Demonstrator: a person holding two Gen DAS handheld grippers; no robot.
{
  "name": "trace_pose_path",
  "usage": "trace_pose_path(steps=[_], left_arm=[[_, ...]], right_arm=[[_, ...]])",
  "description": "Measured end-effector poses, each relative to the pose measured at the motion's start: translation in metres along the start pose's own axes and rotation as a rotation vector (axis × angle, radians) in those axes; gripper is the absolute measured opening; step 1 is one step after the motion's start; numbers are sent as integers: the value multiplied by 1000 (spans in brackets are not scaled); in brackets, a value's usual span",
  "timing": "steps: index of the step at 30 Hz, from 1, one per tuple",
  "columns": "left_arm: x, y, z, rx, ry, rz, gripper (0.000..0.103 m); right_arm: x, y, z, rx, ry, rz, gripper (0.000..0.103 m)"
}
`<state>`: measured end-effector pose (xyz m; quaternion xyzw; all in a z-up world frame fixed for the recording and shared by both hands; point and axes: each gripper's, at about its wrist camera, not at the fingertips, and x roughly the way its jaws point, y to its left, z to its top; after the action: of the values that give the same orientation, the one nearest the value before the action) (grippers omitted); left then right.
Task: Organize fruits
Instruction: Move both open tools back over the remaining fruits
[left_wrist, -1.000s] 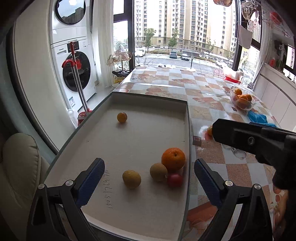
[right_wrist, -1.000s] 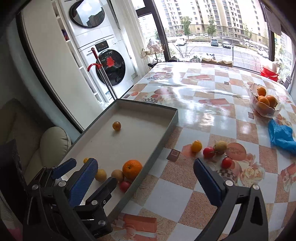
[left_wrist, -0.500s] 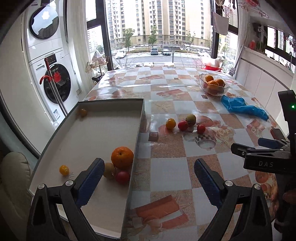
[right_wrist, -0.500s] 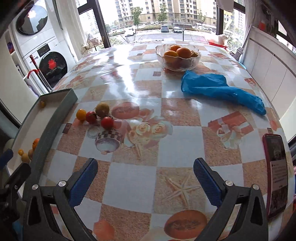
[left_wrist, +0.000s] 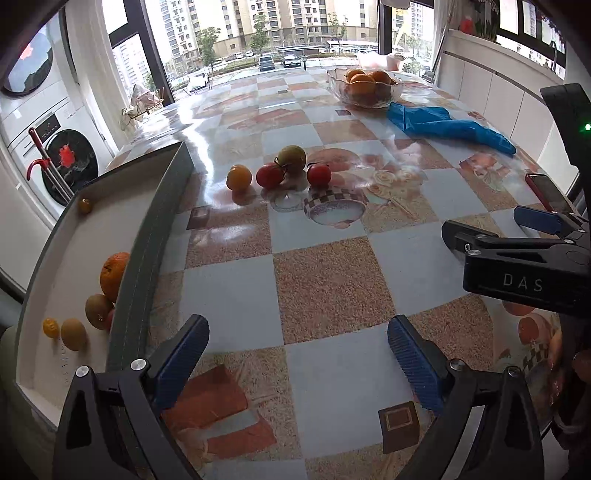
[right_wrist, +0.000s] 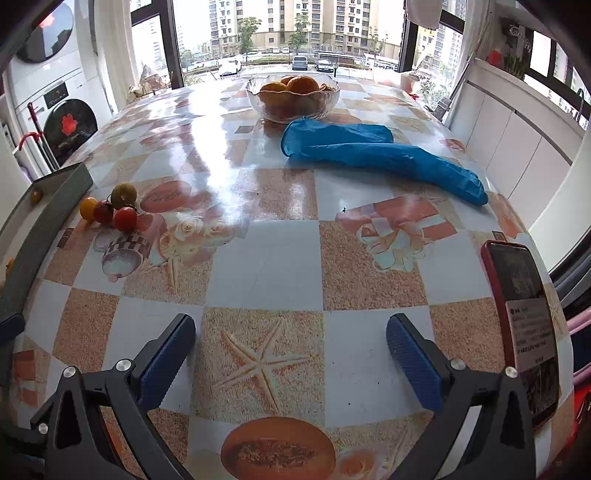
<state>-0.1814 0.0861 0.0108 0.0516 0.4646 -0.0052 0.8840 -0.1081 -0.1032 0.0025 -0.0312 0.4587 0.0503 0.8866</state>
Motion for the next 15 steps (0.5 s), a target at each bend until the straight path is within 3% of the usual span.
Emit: trace_pose_path(steps=[4,15], left_arm=[[6,11,-1,-73,18,-52,102],[8,8,0,-75,3,-45,102]], right_arm=[[0,1,-2,0,0,0,103],[0,1,-3,0,0,0,103]])
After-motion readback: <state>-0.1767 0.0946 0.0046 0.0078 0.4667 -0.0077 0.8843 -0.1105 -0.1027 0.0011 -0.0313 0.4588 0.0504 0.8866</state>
